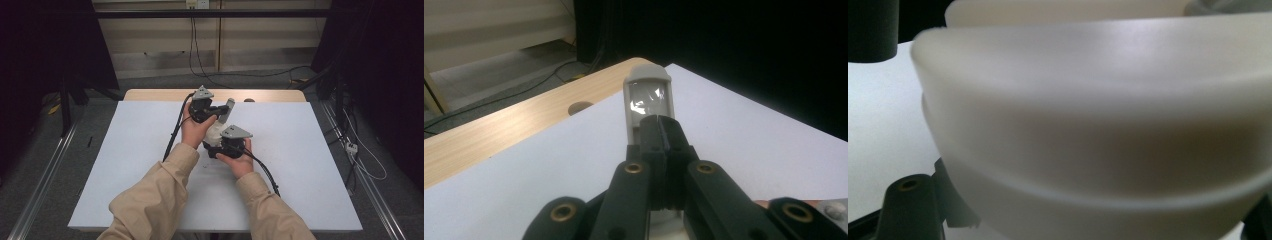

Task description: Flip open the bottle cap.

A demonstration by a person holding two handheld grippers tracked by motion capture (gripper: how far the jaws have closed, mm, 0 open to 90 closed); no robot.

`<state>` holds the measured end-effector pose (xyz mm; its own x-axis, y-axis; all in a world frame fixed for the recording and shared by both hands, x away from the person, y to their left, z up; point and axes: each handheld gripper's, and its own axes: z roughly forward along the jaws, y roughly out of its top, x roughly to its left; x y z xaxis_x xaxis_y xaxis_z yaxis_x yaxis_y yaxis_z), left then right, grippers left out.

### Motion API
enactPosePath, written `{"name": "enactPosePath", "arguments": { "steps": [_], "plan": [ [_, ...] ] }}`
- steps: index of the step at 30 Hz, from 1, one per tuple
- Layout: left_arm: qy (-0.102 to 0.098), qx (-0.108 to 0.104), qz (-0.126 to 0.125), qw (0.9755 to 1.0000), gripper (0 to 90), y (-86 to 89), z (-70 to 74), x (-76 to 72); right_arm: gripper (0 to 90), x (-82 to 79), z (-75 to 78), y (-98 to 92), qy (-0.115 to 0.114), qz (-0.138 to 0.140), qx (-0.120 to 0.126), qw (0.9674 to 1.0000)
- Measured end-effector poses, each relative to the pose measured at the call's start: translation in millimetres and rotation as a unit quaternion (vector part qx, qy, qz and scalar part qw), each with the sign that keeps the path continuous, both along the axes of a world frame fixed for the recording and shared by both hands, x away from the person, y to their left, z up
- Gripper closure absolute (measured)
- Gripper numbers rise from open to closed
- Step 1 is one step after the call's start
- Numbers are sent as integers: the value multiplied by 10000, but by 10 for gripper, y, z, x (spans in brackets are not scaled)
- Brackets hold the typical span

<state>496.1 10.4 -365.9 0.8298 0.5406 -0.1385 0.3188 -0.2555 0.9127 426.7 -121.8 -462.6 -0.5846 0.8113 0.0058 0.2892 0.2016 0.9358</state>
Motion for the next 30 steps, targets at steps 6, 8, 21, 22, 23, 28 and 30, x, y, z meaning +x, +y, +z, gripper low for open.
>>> {"name": "enactPosePath", "arguments": {
  "steps": [6,8,21,22,23,28,30],
  "plan": [
    [-7,14,-2,10000,900,-4,2,4,191,0,0,1,-2,-1,-3,10000],
    [-7,7,-6,10000,900,-9,1,6,191,0,0,1,-2,-1,-4,10000],
    [8,16,-24,10000,900,-34,-10,19,191,-1,0,2,-7,2,-19,10000],
    [10,18,-29,10000,900,-35,-12,21,191,-1,0,2,-7,2,-19,10000],
    [12,29,-38,10000,900,-36,-14,23,191,-1,0,2,-6,2,-18,10000],
    [36,48,-41,10000,900,-50,-35,34,191,-1,-1,1,-2,9,-16,10000],
    [43,56,-51,10000,900,-56,-41,34,191,-1,0,0,-3,10,-19,10000]
  ]
}}
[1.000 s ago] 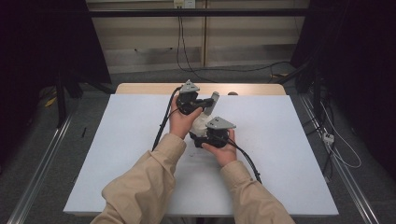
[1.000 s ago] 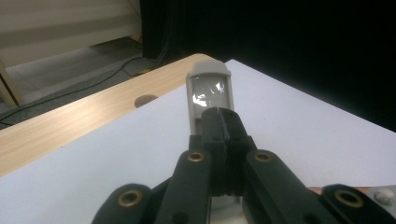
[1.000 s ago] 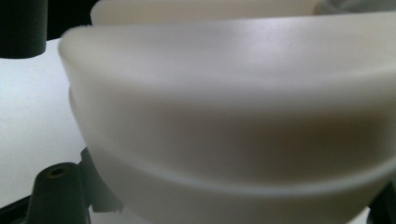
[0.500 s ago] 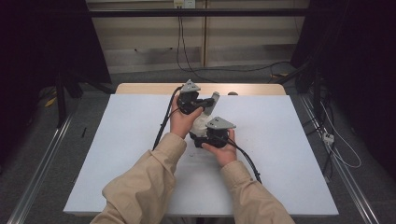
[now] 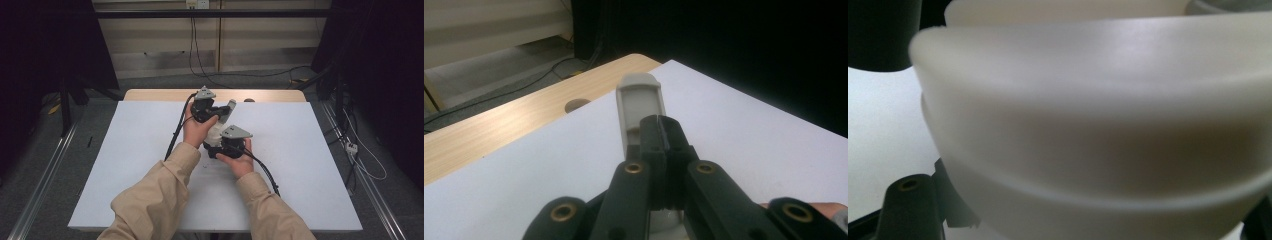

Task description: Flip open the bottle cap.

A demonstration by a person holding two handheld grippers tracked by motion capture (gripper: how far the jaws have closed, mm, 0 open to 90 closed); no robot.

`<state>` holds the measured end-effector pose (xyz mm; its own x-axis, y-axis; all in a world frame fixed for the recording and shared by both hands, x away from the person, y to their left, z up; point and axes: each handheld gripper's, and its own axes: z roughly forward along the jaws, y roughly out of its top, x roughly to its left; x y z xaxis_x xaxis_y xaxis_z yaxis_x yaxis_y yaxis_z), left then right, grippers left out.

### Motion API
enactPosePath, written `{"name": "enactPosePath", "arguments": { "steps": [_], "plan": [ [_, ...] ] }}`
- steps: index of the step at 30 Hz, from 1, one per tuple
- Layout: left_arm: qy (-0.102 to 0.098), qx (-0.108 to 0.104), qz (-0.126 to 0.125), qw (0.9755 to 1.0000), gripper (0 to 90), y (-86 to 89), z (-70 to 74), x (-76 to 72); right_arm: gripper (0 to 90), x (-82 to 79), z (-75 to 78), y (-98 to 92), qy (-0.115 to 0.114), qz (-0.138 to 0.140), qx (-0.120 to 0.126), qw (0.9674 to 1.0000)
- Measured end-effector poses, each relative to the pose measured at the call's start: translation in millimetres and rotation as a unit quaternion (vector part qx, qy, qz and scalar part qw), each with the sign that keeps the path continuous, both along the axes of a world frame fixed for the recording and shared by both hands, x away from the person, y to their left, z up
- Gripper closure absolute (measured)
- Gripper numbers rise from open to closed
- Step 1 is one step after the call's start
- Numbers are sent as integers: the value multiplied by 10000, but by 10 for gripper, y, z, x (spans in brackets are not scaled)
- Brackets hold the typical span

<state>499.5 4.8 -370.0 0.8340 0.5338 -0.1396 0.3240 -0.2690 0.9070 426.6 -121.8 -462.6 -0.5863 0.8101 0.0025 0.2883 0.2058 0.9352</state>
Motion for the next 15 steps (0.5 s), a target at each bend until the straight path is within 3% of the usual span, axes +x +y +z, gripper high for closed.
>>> {"name": "enactPosePath", "arguments": {
  "steps": [15],
  "plan": [
    [70,66,-17,10000,900,-24,-47,9,191,-1,0,1,-2,0,-12,10000]
  ]
}}
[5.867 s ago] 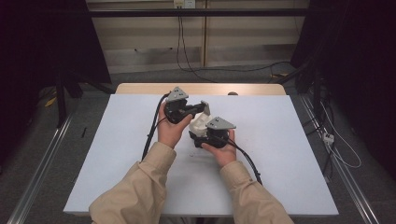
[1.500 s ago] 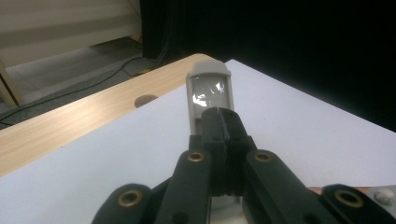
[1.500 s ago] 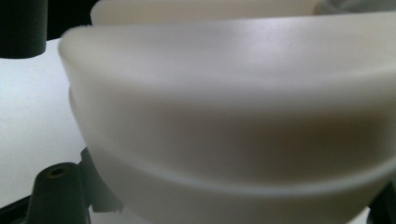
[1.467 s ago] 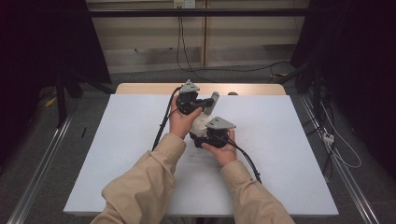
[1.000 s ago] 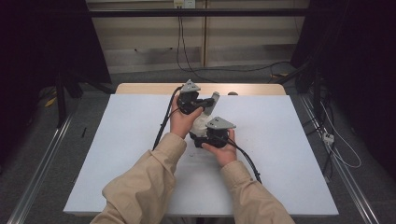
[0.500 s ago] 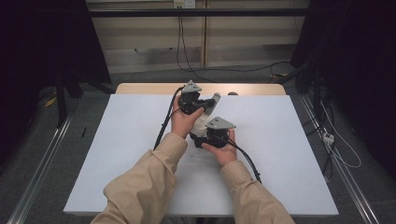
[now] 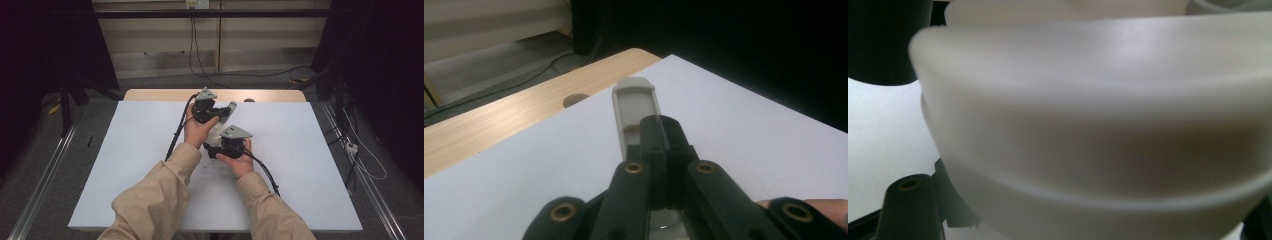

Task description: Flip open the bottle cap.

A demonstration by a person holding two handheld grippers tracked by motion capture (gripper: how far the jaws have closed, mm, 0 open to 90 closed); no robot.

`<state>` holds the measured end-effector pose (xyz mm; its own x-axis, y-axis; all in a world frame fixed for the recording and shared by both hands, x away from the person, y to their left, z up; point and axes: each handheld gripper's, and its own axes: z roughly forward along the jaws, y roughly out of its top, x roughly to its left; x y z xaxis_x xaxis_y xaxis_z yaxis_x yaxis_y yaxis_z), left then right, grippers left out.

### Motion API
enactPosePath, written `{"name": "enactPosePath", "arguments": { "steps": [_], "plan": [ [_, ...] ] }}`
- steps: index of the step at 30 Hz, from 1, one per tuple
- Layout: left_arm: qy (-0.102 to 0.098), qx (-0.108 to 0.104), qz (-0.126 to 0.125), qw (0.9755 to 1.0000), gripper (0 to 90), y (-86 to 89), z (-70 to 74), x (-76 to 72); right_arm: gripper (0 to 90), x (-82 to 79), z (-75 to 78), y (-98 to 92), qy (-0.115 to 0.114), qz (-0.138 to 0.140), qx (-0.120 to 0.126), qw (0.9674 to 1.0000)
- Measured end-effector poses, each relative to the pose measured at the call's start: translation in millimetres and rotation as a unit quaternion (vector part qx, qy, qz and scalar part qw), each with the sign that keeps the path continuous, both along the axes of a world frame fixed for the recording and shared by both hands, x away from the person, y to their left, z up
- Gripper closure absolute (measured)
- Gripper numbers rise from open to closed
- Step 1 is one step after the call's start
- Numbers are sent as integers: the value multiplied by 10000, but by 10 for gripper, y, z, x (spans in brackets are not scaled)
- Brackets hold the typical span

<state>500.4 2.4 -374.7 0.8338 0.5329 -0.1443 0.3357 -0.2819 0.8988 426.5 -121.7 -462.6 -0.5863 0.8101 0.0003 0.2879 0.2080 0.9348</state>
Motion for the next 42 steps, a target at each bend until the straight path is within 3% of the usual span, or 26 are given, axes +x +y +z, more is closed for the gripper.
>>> {"name": "enactPosePath", "arguments": {
  "steps": [16,21,27,31,34,36,39,42],
  "plan": [
    [38,37,-13,10000,900,-2,-16,-4,190,-3,2,5,-1,-19,-22,10000],
    [44,-133,-86,9999,882,42,3,-9,188,-5,4,8,14,-39,-26,10000],
    [102,-141,-68,9998,839,95,80,-54,164,-6,18,-10,159,-34,47,9999],
    [100,-132,-31,9999,756,123,116,-99,86,-22,23,-35,287,-103,34,9995],
    [123,-107,43,9999,644,148,136,-143,37,-44,35,-30,397,5,54,9992],
    [150,-126,63,9998,595,174,138,-171,42,-68,39,-26,371,4,-83,9993],
    [156,-127,65,9998,506,226,136,-216,43,-100,51,-36,460,-19,-52,9989],
    [179,-85,153,9997,385,283,132,-261,48,-149,51,-62,399,33,-57,9992]
  ]
}}
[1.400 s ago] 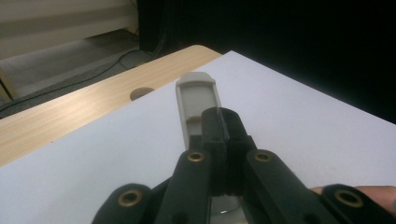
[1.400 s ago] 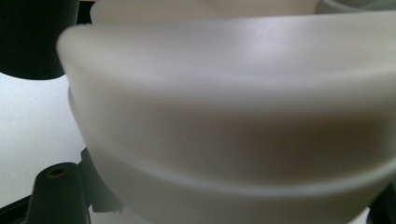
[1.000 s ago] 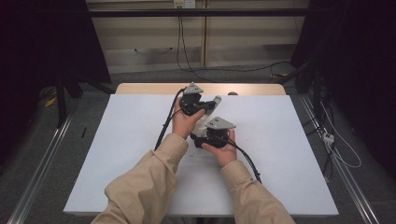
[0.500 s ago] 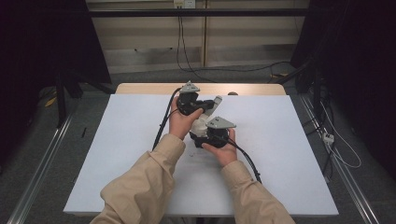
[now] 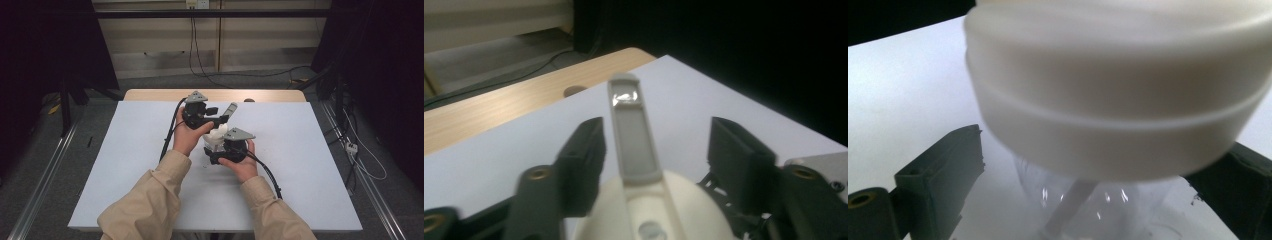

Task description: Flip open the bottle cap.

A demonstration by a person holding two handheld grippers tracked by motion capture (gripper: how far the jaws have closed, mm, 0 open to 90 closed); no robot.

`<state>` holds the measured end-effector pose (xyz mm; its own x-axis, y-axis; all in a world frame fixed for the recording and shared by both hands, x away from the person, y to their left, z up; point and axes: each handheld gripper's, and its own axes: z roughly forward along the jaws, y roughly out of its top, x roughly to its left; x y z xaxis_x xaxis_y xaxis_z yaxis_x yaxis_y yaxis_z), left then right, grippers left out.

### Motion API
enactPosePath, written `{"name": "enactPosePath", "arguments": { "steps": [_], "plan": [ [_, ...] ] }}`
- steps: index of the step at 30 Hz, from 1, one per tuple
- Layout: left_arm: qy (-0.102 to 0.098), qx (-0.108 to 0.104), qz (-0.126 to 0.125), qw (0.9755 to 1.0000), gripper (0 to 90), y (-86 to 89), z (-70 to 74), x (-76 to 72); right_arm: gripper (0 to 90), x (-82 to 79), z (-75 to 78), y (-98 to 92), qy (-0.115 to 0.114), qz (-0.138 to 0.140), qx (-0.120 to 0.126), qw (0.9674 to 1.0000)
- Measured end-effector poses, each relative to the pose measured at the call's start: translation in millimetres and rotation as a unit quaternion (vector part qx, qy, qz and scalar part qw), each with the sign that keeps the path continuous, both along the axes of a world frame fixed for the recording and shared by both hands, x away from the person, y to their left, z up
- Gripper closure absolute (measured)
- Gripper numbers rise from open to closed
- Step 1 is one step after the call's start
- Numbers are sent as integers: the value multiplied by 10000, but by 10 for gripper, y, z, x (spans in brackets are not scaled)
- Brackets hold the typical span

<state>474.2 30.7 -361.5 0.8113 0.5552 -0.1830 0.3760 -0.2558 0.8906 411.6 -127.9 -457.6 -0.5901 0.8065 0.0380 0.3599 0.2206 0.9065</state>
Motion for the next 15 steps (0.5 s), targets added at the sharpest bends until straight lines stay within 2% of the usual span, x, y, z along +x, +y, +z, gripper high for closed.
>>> {"name": "enactPosePath", "arguments": {
  "steps": [5,9,12,15],
  "plan": [
    [30,28,22,10000,293,114,-6,-104,50,-70,-9,-77,62,-51,-31,10000],
    [-64,62,43,10000,219,233,-30,-196,52,-147,17,-131,58,-39,-66,10000],
    [-55,118,28,9999,202,339,-55,-267,56,-198,36,-177,113,-40,-70,9999],
    [-71,59,95,9999,181,446,-80,-338,64,-248,63,-210,102,-61,-25,9999]
  ]
}}
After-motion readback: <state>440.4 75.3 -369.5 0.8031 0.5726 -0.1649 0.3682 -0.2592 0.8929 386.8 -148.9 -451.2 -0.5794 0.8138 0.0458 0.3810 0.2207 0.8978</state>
